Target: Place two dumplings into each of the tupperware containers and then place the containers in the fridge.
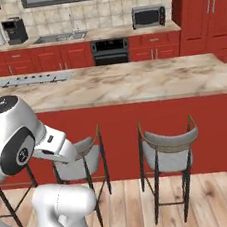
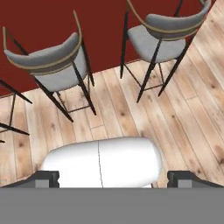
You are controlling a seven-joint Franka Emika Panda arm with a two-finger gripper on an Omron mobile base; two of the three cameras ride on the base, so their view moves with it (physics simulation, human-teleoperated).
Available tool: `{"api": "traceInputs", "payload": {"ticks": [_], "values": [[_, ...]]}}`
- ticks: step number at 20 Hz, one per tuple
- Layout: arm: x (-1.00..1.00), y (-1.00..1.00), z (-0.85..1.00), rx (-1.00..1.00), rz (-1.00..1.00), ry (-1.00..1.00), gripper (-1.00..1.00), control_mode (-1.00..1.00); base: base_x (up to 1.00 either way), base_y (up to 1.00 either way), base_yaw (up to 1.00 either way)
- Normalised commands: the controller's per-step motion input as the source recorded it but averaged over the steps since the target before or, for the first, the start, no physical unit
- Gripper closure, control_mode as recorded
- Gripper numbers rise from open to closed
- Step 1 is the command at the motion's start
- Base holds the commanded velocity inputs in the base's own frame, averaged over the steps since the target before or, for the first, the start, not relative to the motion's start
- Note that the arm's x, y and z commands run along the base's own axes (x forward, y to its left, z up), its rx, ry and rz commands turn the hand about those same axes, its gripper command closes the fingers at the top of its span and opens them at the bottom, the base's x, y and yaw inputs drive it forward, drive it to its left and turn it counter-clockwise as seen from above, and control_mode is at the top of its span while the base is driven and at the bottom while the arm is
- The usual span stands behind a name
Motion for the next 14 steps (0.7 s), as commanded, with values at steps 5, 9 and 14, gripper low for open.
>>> {"api": "traceInputs", "payload": {"ticks": [5, 9, 14], "values": [[0.0, 0.0, 0.0, 0.0, 0.0, 0.0, -1.0, 1.0, -0.01, 1.0, 0.3], [0.0, 0.0, 0.0, 0.0, 0.0, 0.0, -1.0, 1.0, 0.0, 1.0, 0.34], [0.0, 0.0, 0.0, 0.0, 0.0, 0.0, -1.0, 1.0, 0.1, 0.99, 0.24]]}}
